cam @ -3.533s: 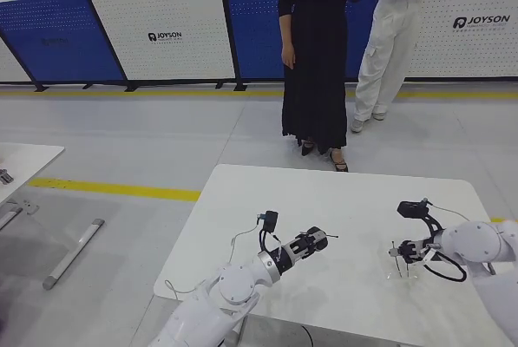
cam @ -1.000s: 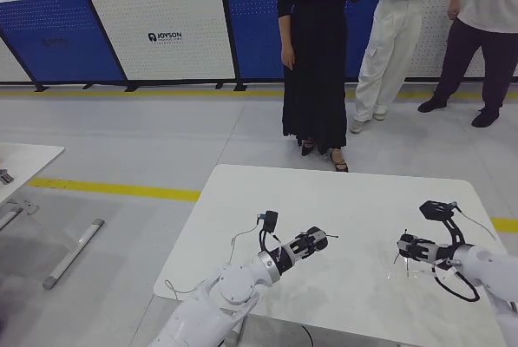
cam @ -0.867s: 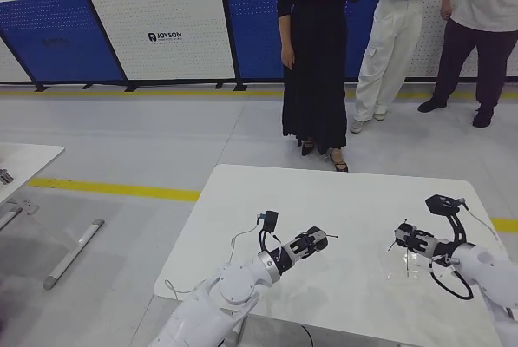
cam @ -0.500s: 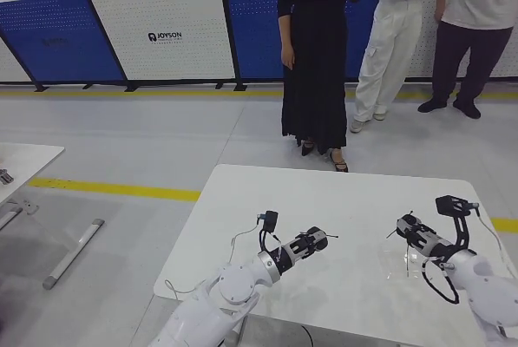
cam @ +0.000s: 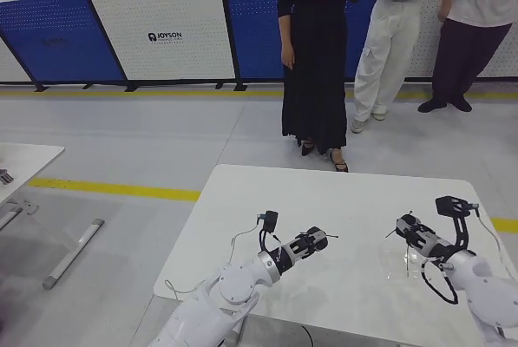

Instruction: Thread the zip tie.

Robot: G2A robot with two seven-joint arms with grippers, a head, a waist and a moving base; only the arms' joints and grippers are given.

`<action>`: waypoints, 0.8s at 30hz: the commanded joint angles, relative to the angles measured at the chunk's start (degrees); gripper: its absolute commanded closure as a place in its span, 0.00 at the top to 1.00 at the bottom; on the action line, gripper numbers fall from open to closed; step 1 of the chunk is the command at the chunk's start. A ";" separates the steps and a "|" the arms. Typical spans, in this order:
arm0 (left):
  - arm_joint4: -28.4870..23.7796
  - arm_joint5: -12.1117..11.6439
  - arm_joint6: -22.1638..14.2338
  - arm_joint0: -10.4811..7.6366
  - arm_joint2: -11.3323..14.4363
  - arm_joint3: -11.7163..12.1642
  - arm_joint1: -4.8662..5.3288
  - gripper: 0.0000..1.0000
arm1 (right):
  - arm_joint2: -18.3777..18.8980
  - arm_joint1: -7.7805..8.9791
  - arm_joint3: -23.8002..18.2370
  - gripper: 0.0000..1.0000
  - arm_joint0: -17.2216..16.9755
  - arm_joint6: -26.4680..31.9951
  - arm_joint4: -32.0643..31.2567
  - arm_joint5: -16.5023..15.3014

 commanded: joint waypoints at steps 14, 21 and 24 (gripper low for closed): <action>0.00 0.00 0.00 0.00 0.00 0.00 0.00 0.00 | -2.44 -1.20 -3.30 0.00 -2.16 -9.34 3.26 -0.06; 0.41 0.24 0.54 -0.63 0.33 -0.10 -0.11 0.00 | -2.44 -1.20 -3.30 0.00 -2.16 -9.34 3.26 -0.06; 1.09 0.41 1.27 -1.95 1.58 0.38 -0.46 0.00 | -3.68 -1.55 -3.81 0.00 -2.66 -12.50 1.67 0.12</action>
